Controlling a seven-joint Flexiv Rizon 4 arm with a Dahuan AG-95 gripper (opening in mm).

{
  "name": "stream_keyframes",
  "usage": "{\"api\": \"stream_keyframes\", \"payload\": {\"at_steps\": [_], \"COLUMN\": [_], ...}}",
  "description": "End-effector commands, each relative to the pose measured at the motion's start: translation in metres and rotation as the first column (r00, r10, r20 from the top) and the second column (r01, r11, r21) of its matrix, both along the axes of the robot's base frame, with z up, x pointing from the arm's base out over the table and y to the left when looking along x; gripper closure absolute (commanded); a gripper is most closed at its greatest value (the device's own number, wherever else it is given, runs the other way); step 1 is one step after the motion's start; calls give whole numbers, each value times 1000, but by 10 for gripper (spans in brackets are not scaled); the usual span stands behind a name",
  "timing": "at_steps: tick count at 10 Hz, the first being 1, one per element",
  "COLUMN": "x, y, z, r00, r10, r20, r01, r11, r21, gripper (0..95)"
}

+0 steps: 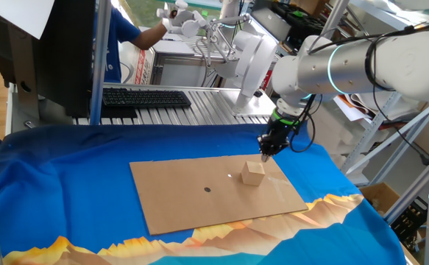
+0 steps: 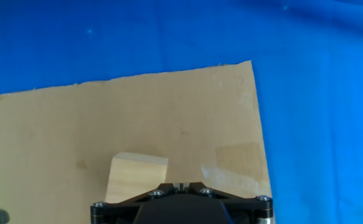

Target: Hold a small block with the gripper and sweep it from left to right on the table

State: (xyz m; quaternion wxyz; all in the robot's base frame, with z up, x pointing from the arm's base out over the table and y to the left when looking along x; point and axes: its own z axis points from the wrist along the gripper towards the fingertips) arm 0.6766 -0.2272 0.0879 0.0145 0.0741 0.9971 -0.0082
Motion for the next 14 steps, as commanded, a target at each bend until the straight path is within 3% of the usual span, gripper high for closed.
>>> {"api": "stream_keyframes", "payload": {"at_steps": [1, 3, 4, 7, 8, 11, 12, 14], "x": [-2, -3, -3, -1, 0, 2, 2, 2], "y": [4, 8, 8, 10, 11, 12, 13, 13], "z": [3, 5, 5, 2, 1, -1, -2, -2], "r00": [1000, 999, 999, 997, 996, 992, 992, 991], "r10": [-30, -49, -54, -73, -94, -124, -126, -132], "r20": [-5, -5, -5, -4, -2, -1, -1, -3], "r01": [30, 49, 54, 73, 94, 124, 126, 132], "r11": [1000, 999, 999, 997, 996, 992, 992, 991], "r21": [-4, -8, -8, -10, -14, -14, -14, -12], "gripper": [760, 760, 570, 570, 380, 380, 190, 190]}}
